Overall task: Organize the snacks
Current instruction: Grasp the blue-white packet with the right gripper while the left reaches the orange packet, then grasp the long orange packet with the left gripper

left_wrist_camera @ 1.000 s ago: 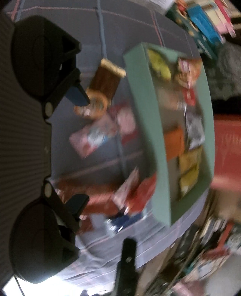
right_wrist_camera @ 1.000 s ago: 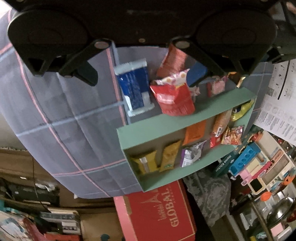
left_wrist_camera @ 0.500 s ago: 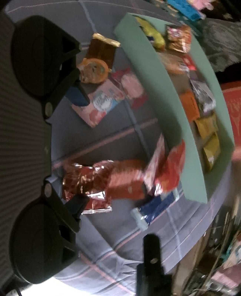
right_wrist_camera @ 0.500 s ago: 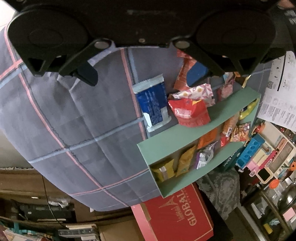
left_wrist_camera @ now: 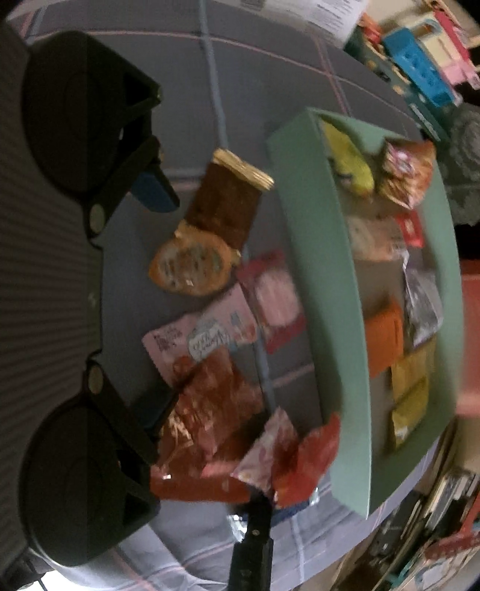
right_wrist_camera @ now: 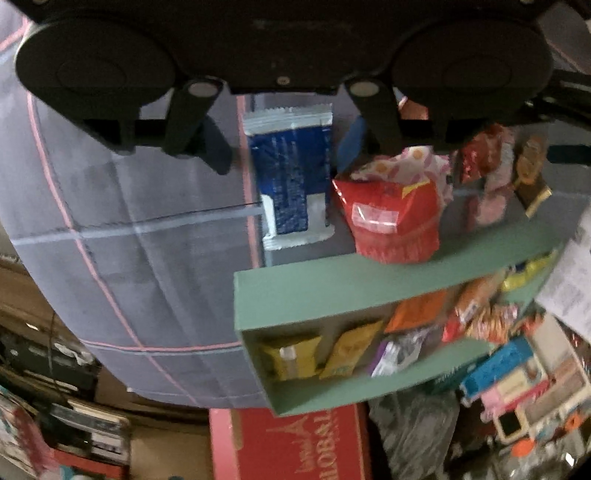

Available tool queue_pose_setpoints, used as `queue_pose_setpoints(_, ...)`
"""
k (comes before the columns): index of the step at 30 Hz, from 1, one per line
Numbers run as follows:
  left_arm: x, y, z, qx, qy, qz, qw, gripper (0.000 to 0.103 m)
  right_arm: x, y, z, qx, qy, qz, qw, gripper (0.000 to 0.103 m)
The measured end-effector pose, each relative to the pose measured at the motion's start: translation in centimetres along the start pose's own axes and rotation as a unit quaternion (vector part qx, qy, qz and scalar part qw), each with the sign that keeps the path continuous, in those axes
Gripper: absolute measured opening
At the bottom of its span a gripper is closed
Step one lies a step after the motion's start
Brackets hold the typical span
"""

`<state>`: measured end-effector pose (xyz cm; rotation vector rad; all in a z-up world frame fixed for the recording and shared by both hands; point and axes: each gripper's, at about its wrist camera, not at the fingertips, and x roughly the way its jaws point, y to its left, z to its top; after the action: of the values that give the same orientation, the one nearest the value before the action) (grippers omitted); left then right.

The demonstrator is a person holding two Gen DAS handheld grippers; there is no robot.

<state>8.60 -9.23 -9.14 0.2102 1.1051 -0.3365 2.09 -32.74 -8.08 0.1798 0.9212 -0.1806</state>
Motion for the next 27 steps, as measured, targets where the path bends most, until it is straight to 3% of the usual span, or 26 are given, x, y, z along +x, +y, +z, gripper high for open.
queue_pose_setpoints(2,-0.3,0.3,0.2,-0.009,-0.006,-0.003,0.9999,0.103,0.2,1.0,0.1,-0.027,-0.006,-0.011,1.0,0.055)
queue_pose_setpoints(3,-0.5,0.3,0.4,-0.011,-0.011,-0.007,0.9999,0.103,0.4,1.3,0.1,-0.037,-0.009,-0.016,0.999,0.043)
queue_pose_setpoints(9,-2.4,-2.4,1.9,0.021,-0.046,-0.062,0.9968,0.102,0.0,0.8,-0.1,-0.031,-0.016,-0.022,0.999,0.04)
queue_pose_setpoints(14,-2.4,-7.3,2.5,0.088,-0.051,-0.117,0.9879,0.059,-1.6,-2.3,-1.6,0.022,-0.019,-0.019,0.999,0.04)
queue_pose_setpoints(20,-0.1,-11.3,2.3,0.134,-0.007,-0.145,0.9803,0.058,-3.0,-4.7,-3.1,0.061,-0.019,-0.005,0.998,0.04)
queue_pose_setpoints(22,0.1,-12.1,1.4,0.162,-0.011,-0.131,0.978,0.059,-3.3,-5.0,-3.6,0.068,-0.023,0.0,0.997,0.04)
queue_pose_setpoints(24,-0.1,-12.3,0.7,0.182,-0.018,-0.119,0.9758,0.047,-3.3,-5.1,-3.8,0.072,-0.027,0.003,0.997,0.04)
queue_pose_setpoints(25,-0.3,-12.2,0.3,0.19,-0.023,-0.112,0.9751,0.037,-3.3,-5.1,-3.9,0.074,-0.03,0.004,0.997,0.04)
queue_pose_setpoints(27,-0.5,-11.4,-0.3,0.191,-0.017,-0.123,0.9737,0.035,-3.5,-5.2,-4.3,0.078,-0.035,0.007,0.996,0.04)
